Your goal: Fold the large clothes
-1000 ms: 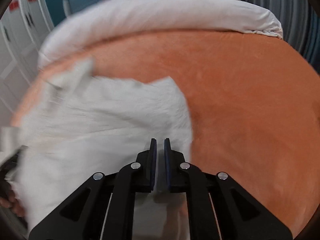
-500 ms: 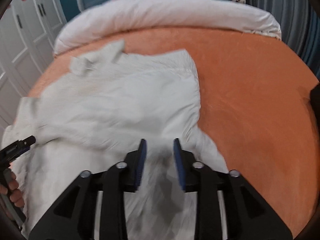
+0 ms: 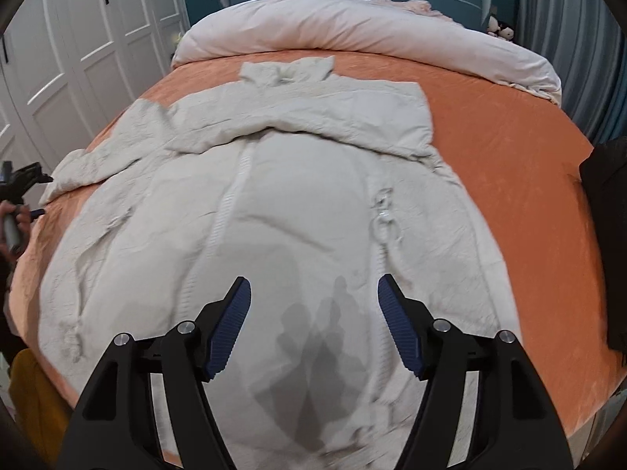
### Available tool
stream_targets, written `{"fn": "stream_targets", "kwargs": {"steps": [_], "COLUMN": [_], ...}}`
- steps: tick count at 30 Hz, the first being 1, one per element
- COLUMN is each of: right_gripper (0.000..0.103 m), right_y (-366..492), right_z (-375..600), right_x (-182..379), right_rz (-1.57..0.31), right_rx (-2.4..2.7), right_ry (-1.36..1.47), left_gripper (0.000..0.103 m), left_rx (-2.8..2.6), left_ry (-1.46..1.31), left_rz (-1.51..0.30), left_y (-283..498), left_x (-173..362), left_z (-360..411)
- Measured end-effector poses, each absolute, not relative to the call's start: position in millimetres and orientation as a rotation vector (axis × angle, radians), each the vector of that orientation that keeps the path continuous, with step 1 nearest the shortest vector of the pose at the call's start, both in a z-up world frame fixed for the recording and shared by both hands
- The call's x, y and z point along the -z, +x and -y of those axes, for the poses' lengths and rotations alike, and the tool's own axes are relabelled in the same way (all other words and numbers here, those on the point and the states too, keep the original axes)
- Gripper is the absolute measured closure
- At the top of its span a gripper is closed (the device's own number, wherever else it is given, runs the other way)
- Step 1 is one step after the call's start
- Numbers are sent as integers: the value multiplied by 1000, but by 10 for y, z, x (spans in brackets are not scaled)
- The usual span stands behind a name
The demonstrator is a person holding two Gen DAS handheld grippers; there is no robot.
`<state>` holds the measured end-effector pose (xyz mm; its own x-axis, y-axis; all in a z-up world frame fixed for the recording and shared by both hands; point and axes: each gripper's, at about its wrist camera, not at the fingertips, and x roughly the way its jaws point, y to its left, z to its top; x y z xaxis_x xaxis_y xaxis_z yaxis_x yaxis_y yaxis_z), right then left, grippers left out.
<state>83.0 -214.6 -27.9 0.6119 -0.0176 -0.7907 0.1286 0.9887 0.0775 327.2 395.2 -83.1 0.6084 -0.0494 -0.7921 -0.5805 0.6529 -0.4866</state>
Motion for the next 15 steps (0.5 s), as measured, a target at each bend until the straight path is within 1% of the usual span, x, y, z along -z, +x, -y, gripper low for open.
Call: {"fn": "stream_targets", "kwargs": {"steps": [2, 4, 5, 6, 7, 9, 11, 15], "right_gripper": [36, 36, 36, 35, 35, 35, 35, 35], "right_y": [834, 794, 791, 782, 776, 773, 773, 771], "right_z": [2067, 2003, 1979, 1965, 1946, 1919, 1919, 1961], "right_x": [260, 254, 256, 265, 272, 295, 331, 392], "right_rz": [-918, -926, -929, -932, -935, -938, -940, -937], "right_rx": [88, 91, 87, 84, 81, 71, 65, 53], "right_ry": [125, 119, 119, 119, 117, 117, 130, 199], "left_gripper": [31, 34, 52, 68, 103, 103, 103, 103], "left_rx": [-361, -350, -340, -293, -252, -206, -132, 99], "left_ry": [-945, -1033, -1045, -1035, -1012, -924, -846, -595], "left_rz": [-857, -794, -774, -776, -797, -792, -725, -607], "left_y": [3291, 3272, 3296, 3402, 3523, 3694, 3770, 3790], "left_x": [1022, 1041, 1018, 979, 929, 657, 260, -829], "left_z": [-4203, -4360, -4373, -4353, -4329, -4180, -3969, -2840]}}
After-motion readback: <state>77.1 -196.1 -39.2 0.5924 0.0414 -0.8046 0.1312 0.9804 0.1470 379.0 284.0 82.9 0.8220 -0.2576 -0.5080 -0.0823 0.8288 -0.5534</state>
